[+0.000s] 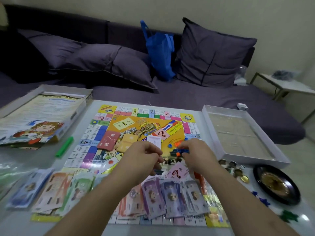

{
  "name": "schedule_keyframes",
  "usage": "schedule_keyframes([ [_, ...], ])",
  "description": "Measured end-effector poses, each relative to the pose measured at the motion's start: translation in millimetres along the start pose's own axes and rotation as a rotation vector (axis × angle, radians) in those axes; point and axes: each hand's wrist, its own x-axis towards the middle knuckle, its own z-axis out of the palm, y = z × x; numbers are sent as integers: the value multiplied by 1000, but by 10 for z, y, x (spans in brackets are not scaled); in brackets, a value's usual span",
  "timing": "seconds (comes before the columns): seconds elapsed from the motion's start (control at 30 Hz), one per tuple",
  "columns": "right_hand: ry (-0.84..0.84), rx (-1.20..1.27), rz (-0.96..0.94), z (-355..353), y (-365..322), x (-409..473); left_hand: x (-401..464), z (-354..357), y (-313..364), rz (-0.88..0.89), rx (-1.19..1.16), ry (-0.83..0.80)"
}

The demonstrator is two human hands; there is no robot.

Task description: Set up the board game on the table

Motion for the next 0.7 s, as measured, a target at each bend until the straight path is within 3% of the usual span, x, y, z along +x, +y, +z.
schedule_keyframes([
  [0.4,106,23,-12,58,-55,40,62,51,-62,-18,-17,-29],
  [0.53,193,523,4,-144,-247,-57,50,19,-28,-26,-149,3],
  [0.63,124,897,-72,-311,-475,-250,35,6,-20,-76,-329,15],
  [0.7,83,1005,-115,-336,-583,-370,21,3,-23,-100,-439,-16],
])
